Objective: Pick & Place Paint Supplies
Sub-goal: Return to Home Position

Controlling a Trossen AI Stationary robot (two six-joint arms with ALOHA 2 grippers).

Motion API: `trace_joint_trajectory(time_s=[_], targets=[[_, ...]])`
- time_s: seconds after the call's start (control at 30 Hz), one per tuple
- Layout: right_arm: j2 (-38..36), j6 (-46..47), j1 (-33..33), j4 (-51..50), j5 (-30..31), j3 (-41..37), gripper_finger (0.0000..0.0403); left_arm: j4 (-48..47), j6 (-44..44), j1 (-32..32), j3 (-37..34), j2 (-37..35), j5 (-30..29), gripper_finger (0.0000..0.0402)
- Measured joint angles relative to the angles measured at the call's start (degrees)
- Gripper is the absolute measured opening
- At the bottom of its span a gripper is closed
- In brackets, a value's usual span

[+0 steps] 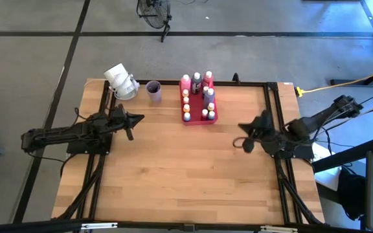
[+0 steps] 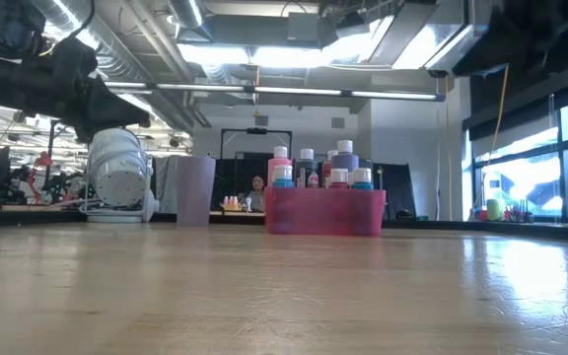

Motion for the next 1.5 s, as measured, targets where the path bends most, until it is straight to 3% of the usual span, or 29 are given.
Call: trace_joint_trajectory(time_s=[0.27, 0.63, 0.97, 1.5], targets=[[-4.4, -23.1, -2.1, 54.8, -17.5, -24.8, 0.0, 0.0, -0.7, 0.0, 0.0, 1.1, 0.1, 0.0002], [-4.5, -30.1, -3.0, 86.8, -23.0, -41.8, 0.0, -0.8, -0.7, 0.0, 0.0, 1.1, 5.1, 0.0007], [-5.5, -35.1, -3.0, 86.1, -25.5, -42.0, 0.0, -1.0, -0.7, 0.0, 0.0, 1.1, 6.8, 0.0008], [-21.6, -36.5, -3.1, 62.5, -25.5, -42.0, 0.0, -1.0, -0.1, 0.0, 0.0, 1.1, 6.3, 0.001]])
